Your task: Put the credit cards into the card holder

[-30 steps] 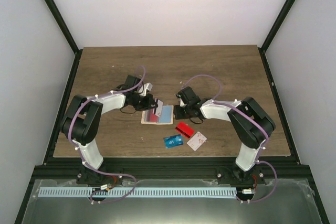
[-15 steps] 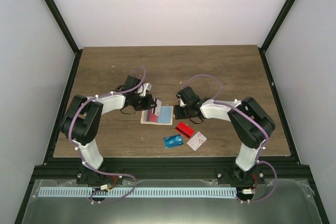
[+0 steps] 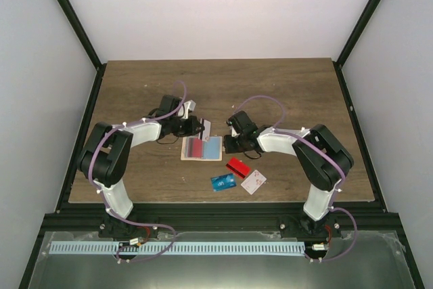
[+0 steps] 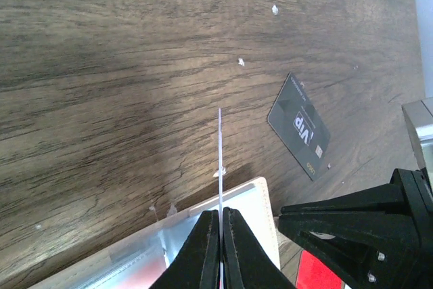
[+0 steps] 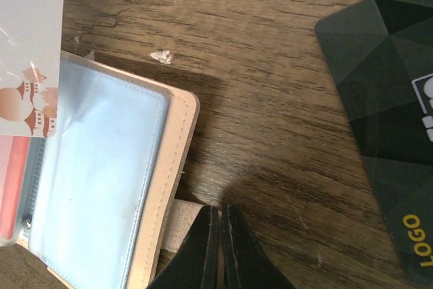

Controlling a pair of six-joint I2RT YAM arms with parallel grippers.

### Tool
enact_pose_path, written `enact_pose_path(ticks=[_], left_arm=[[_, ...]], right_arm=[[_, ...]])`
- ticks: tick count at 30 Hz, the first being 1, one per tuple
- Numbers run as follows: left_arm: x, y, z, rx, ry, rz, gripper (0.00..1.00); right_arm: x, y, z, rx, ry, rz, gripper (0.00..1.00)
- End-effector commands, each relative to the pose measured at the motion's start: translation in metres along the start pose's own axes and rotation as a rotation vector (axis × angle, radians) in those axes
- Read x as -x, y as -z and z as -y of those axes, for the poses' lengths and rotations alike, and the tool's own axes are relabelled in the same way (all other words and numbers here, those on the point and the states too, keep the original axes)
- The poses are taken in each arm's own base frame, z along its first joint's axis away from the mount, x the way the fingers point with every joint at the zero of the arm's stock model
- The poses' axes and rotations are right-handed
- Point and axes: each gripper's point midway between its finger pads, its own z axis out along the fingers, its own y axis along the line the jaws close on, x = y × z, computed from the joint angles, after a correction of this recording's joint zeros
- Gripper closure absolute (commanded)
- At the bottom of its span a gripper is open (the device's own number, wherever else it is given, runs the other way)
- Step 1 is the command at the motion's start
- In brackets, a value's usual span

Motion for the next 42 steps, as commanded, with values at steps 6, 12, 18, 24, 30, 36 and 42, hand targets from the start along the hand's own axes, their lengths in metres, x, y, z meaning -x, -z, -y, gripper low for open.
enact_pose_path(ticks=[6,12,18,24,30,36,42], left_arm=[[0.002,-0.008,-0.009,0.004,-0.01,0.017,0.96],[0.008,-0.007,-0.016,0.044,-0.043,0.049,0.96],[0.001,-0.011,-0.019,0.026,-0.034,0.043,0.96],[-0.001,-0.002,-0.026,0.076,-0.042,0.068,0.96],[0.002,0.006,-0.03,0.129,-0.071,0.091,0.96],[-0.002,0.001,-0.03,0.106,-0.073,0.061,0.96],[-0.009,-0.004,-0.025,0.054,-0.057,0.034,0.96]], right_arm=[[-0.013,-0.011,0.01,-0.04,-0.002,-0.057,0.99],[-0.015,-0.012,0.01,-0.039,-0.001,-0.063,0.99],[-0.017,-0.015,0.012,-0.042,-0.003,-0.07,0.99],[-0.017,-0.016,0.012,-0.043,-0.003,-0.071,0.99],[-0.019,-0.016,0.012,-0.04,-0.004,-0.075,0.99],[-0.019,-0.015,0.012,-0.039,-0.002,-0.073,0.99],[-0.019,-0.017,0.012,-0.039,-0.005,-0.076,0.99]])
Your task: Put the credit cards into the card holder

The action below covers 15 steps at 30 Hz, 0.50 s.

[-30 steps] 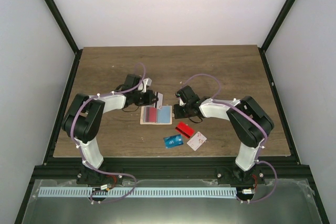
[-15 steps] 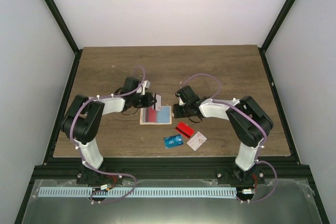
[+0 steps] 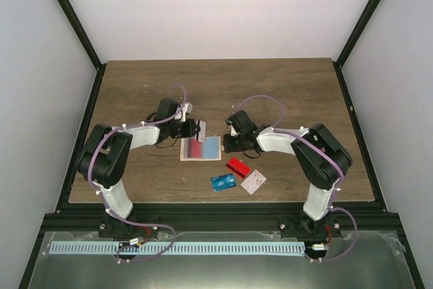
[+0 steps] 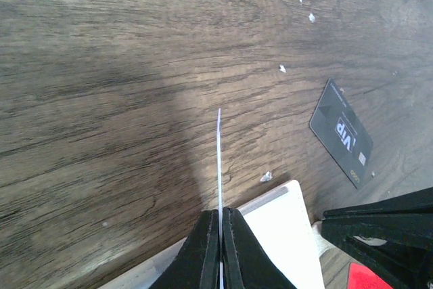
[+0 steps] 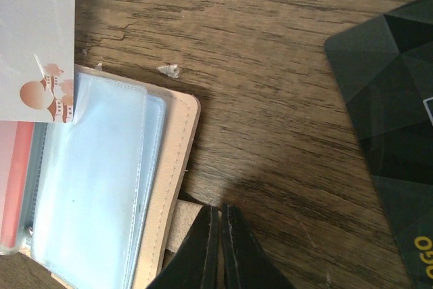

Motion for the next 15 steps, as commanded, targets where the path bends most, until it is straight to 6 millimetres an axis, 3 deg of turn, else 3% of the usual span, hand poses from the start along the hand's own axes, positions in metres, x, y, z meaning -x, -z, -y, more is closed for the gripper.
enact_pose_path(ticks=[1,5,15], left_arm=[[-0.011,-0.005,0.002,-0.048,0.007,-0.039,0.96],[-0.017,-0.004,0.011,-0.111,0.031,-0.05,0.96],[-0.034,-0.003,0.01,-0.143,0.084,-0.064,0.96]], right_arm=[[-0.023,-0.013,0.015,-0.053,-0.009,-0.087,0.99],[-0.024,-0.015,0.016,-0.052,-0.015,-0.091,0.99],[-0.026,-0.016,0.017,-0.056,-0.019,-0.098,0.99]])
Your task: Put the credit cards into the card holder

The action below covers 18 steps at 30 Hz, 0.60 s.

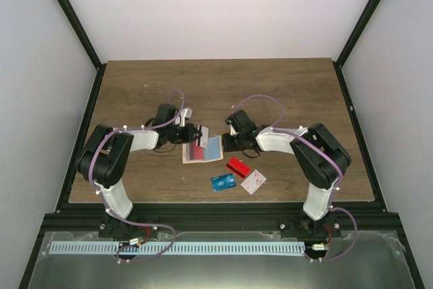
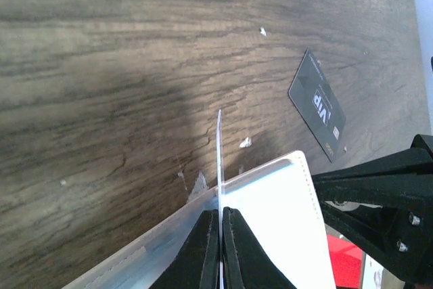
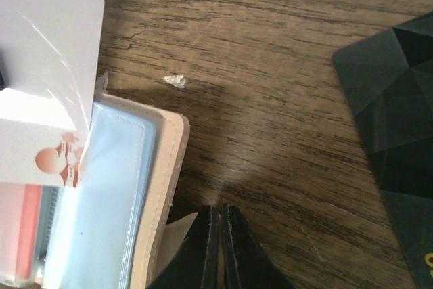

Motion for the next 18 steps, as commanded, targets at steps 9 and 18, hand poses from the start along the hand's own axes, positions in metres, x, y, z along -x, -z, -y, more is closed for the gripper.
enact_pose_path(ticks=[9,18], left_arm=[[-0.012,-0.003,0.008,-0.098,0.072,-0.003,0.96],[-0.005,-0.002,0.013,-0.099,0.055,-0.009,0.96]], right_arm=[[-0.032,-0.014,0.02,-0.064,-0.025,-0.112,0.99],[-0.023,0.006,0.015,-0.069,0.008,-0.079,0.81]])
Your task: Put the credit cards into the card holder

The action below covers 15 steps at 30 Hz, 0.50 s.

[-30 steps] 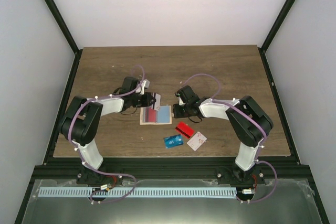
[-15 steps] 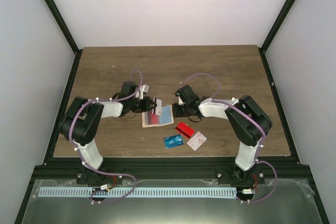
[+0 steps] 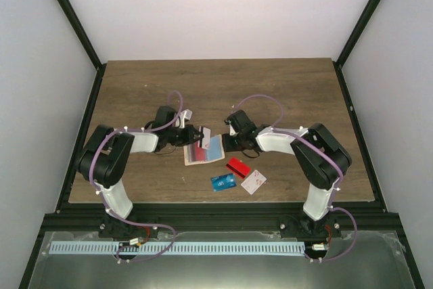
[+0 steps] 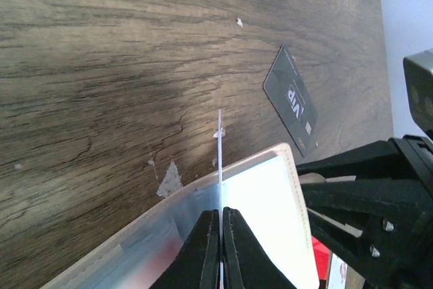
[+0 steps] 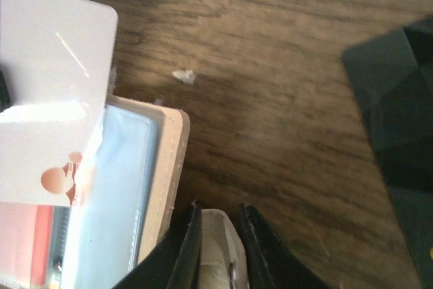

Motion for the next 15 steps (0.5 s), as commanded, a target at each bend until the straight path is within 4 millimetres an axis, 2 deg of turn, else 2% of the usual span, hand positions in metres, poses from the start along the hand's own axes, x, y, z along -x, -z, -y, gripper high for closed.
enact_pose_path(ticks=[1,7,11,15], left_arm=[[0.003,-0.003,0.002,-0.01,-0.017,-0.01,0.96],[0.0,-0.003,-0.003,0.011,-0.019,-0.019,0.96],[0.0,-0.002,-0.002,0.014,-0.024,-0.02,0.96],[0.0,-0.003,-0.004,0.02,-0.023,-0.022,0.96]], right_arm=[[-0.02,0.011,0.014,-0.068,0.01,-0.068,0.79],[-0.001,0.039,0.001,-0.055,0.026,-0.008,0.74],[-0.003,0.044,-0.006,-0.01,0.029,-0.008,0.74],[-0.011,0.041,-0.024,0.109,0.036,-0.03,0.75]])
